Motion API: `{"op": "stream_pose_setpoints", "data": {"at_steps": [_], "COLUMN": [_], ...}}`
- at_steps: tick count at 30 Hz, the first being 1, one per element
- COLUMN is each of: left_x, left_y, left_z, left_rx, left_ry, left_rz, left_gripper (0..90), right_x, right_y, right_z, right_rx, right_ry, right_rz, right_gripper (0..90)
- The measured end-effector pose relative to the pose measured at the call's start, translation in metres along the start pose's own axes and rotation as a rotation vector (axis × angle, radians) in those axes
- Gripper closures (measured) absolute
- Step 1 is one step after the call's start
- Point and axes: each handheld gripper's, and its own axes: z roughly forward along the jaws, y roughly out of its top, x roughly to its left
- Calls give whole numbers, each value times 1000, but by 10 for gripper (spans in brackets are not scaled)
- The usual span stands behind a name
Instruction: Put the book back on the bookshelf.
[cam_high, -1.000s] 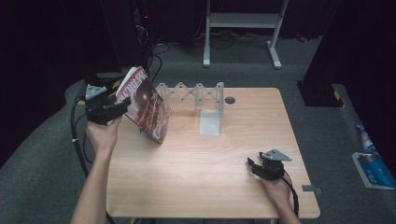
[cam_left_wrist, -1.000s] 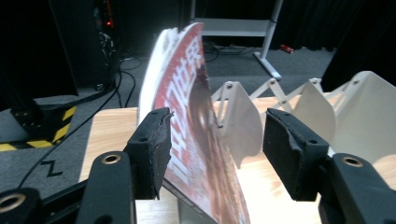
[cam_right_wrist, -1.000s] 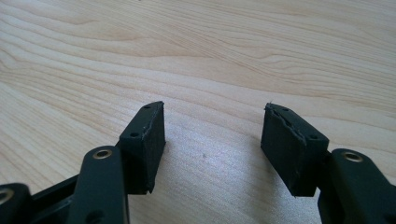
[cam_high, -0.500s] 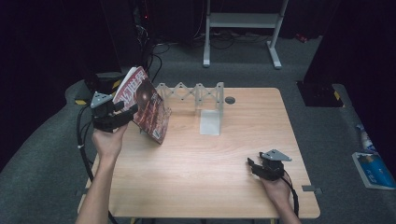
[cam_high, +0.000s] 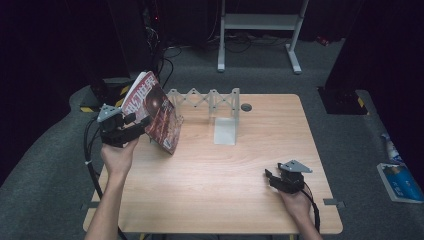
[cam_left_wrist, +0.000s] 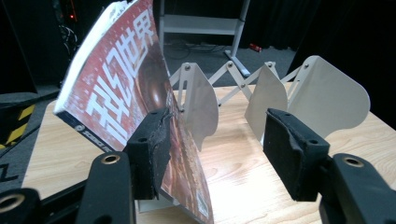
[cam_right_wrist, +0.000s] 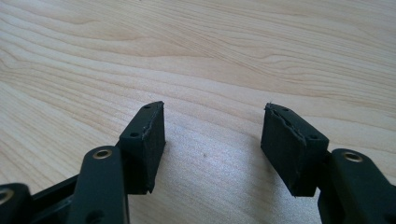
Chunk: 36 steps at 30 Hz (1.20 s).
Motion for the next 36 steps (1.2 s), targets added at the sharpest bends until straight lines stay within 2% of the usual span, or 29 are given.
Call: {"op": "stream_pose_setpoints", "data": {"at_steps": [2,4,7,21,36], "left_x": [-1,-4,-8,-20,-29], "left_y": [-2,-3,-4,-12,-20], "left_z": [0,0,0,4,5], "left_rx": [1,11,12,18,23], "left_ry": [-4,7,-4,-60,-100], "left_rz": [3,22,27,25,20], "left_gripper": [414,411,409,400,390], "right_x": [0,0,0,0,0], "right_y": [0,0,0,0,0], "right_z": [0,0,0,0,0], "right_rx": [0,0,0,-1,-1], "right_ry": [2,1,1,1,1], "right_rz": [-3,-2,-1,-6,-4], "right_gripper": [398,398,398,398,398]}}
